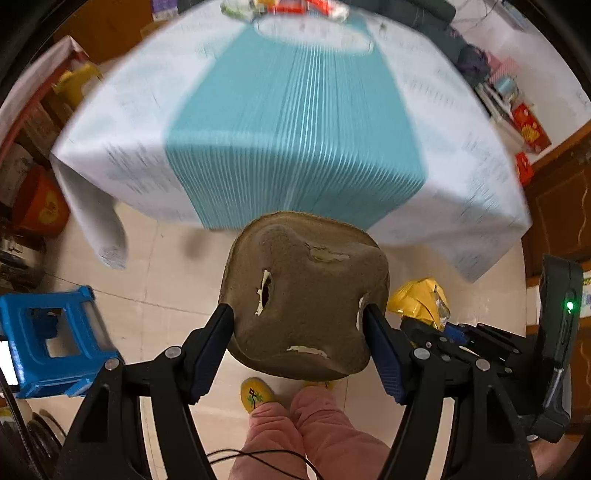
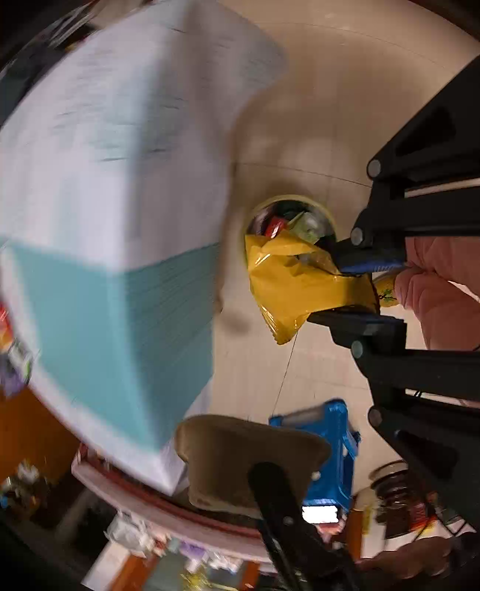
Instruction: Collect trash
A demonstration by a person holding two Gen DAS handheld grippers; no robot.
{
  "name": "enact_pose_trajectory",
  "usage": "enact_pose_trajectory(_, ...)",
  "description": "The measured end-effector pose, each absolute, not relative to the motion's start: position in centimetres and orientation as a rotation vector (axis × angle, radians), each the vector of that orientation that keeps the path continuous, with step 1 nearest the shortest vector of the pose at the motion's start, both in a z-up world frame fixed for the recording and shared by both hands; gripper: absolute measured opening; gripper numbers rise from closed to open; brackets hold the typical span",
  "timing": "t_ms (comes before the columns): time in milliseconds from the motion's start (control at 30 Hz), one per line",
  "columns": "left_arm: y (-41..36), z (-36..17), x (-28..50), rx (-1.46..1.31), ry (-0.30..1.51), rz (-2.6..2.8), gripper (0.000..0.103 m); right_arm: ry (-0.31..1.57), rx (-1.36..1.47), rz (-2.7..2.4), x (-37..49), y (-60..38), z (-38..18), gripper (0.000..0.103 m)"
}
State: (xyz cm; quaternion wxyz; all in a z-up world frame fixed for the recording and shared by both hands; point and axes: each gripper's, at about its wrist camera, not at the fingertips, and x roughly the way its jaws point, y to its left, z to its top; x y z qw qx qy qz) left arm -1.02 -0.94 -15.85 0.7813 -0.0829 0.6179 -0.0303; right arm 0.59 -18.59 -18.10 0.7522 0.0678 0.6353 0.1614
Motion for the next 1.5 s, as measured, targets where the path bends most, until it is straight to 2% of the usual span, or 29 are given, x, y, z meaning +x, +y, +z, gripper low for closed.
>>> enact_pose_trajectory(333, -2.8, -31.8, 1.0, -0.178, 1.408, -0.081, 0.070, 1.444, 0.330, 0.180, 0.7, -20.3, -34.1, 0.018)
enact_pose_trajectory(633, -4.1, -38.5, 3.6, -0.162, 1.412, -0.103, 0.071, 1.440, 0.436, 0.143, 2.7, -21.5, -42.3, 0.024)
enact_pose_trajectory(667, -4.1, -38.9, 3.8, -0.158, 1.410, -0.100, 0.073, 1.440, 0.444, 0.146, 3.0, -21.5, -42.9, 0.024)
enact_pose_trajectory(700, -4.1, -39.2, 4.1, -0.154, 1.406, -0.100, 0.081, 1.440, 0.447, 0.145, 3.4, -21.5, -43.3, 0.026)
enact_pose_trajectory(733, -4.2, -39.2, 4.2, -0.153, 1.405, -0.102, 0.086, 1.440, 0.451, 0.143, 3.6, -21.5, -43.8, 0.028)
enact_pose_trajectory(767, -4.3, -39.3, 4.3, -0.154, 1.402, -0.102, 0.092, 1.441, 0.453, 0.142, 3.6, -21.6, -44.1, 0.038)
enact_pose_trajectory(800, -4.2, -39.4, 4.4, -0.154, 1.397, -0.101, 0.093, 1.442, 0.453, 0.135, 3.7, -21.7, -44.2, 0.047)
enact_pose_trajectory(967, -3.0, -38.8, 4.0, -0.150, 1.390, -0.079, 0.093, 1.420, 0.453, 0.114, 4.5, -21.7, -43.8, 0.059)
enact_pose_trajectory(1300, -1.7, -32.5, 2.9, -0.156, 1.328, -0.063, 0.093, 1.408, 0.407, 0.138, 4.0, -21.7, -39.6, 0.059)
enact_pose_trajectory(1500, -1.6, -24.8, 1.9, -0.158, 1.277, -0.090, 0.093, 1.390, 0.386, 0.156, 2.5, -21.5, -33.1, 0.059)
